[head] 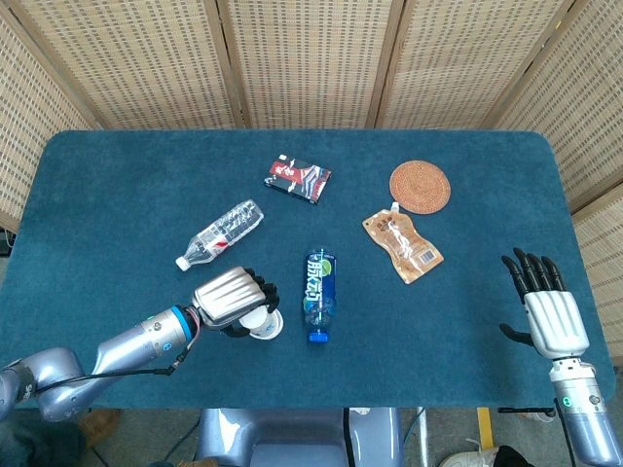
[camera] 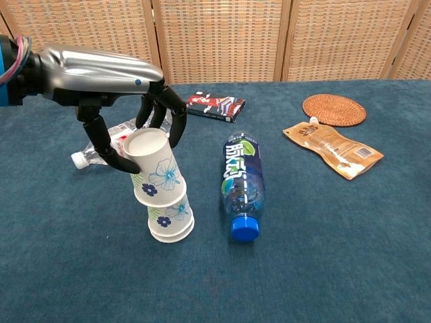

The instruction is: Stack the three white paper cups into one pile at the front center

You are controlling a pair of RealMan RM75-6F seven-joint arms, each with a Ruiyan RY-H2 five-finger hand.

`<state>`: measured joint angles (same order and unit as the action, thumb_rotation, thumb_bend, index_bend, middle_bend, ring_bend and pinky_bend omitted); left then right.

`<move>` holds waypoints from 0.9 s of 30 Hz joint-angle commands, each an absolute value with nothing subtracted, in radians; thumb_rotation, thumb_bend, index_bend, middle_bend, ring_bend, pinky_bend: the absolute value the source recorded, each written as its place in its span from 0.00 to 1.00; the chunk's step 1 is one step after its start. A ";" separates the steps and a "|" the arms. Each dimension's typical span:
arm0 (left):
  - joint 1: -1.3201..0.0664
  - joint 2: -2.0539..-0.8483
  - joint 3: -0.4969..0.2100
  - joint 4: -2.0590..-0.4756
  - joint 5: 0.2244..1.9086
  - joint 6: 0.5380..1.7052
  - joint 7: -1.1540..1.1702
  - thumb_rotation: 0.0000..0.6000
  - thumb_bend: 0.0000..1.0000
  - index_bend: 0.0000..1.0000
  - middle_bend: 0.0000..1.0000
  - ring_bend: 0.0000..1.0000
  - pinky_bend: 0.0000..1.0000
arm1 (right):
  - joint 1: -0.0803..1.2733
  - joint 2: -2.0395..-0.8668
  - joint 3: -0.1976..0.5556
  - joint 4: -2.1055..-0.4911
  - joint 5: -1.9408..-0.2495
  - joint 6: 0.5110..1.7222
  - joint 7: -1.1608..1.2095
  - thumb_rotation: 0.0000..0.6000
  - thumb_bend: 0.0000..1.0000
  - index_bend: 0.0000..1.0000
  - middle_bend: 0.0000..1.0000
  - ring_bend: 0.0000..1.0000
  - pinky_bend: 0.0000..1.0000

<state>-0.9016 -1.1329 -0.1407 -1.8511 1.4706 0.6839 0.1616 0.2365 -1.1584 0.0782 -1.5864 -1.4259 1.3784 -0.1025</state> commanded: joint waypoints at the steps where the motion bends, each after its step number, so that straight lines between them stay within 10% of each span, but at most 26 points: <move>1: -0.908 -1.162 -0.142 -1.837 1.431 0.701 0.212 1.00 0.31 0.56 0.40 0.44 0.45 | 0.235 -1.157 0.080 -1.587 -1.425 1.377 -0.100 1.00 0.00 0.01 0.00 0.00 0.00; 18: -0.932 -1.191 -0.127 -1.800 1.356 0.688 0.242 1.00 0.27 0.52 0.37 0.41 0.42 | 0.231 -1.152 0.087 -1.589 -1.423 1.367 -0.101 1.00 0.00 0.02 0.00 0.00 0.00; 23: -0.954 -1.173 -0.102 -1.806 1.330 0.629 0.238 1.00 0.03 0.16 0.05 0.07 0.17 | 0.229 -1.149 0.087 -1.593 -1.427 1.366 -0.100 1.00 0.00 0.02 0.00 0.00 0.00; 27: -0.954 -1.160 -0.101 -1.819 1.312 0.632 0.229 1.00 0.00 0.00 0.00 0.00 0.02 | 0.227 -1.147 0.086 -1.596 -1.431 1.367 -0.099 1.00 0.00 0.01 0.00 0.00 0.00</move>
